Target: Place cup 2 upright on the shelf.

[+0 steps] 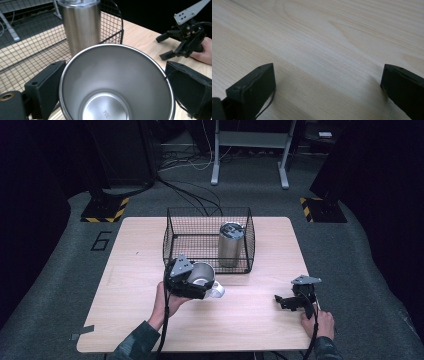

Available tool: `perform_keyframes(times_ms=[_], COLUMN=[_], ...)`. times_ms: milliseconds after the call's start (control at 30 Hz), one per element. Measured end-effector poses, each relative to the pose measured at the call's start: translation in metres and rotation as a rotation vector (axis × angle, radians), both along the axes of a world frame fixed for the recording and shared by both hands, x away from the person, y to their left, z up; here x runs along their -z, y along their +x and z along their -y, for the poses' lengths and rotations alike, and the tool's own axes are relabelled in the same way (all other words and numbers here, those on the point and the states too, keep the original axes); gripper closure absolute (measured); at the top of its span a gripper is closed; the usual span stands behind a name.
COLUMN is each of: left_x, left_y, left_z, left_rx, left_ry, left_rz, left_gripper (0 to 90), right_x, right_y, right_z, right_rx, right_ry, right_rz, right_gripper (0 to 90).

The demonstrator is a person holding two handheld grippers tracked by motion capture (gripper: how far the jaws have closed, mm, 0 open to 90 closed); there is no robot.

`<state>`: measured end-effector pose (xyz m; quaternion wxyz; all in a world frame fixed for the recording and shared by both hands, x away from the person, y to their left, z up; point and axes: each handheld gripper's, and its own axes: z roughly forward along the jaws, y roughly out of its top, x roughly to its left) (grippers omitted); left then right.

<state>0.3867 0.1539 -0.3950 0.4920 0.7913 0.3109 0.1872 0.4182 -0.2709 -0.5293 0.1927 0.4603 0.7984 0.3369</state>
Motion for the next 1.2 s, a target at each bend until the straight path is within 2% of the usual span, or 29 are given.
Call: perform_keyframes(times_ms=[233,633,1033,1200], left_x=[-0.014,-0.031,-0.046,-0.049], left_y=[0.007,0.022,0.035,0.045], left_z=[-0.011,-0.019,-0.017,-0.016], left_rx=[-0.03,-0.053,-0.081,-0.098], left_ry=[-0.004,-0.01,0.004,0.024], left_rz=[0.027,0.033,0.062,0.075], left_gripper=[6.2,6.2,6.2,6.2], right_x=[0.0,0.0,0.0,0.0], right_y=[0.0,0.0,0.0,0.0], right_z=[0.0,0.0,0.0,0.0], right_rx=[0.0,-0.001,-0.001,-0.001], right_ry=[0.001,0.0,0.0,0.0], right_rz=[0.0,0.0,0.002,0.0], right_gripper=[0.0,0.0,0.0,0.0])
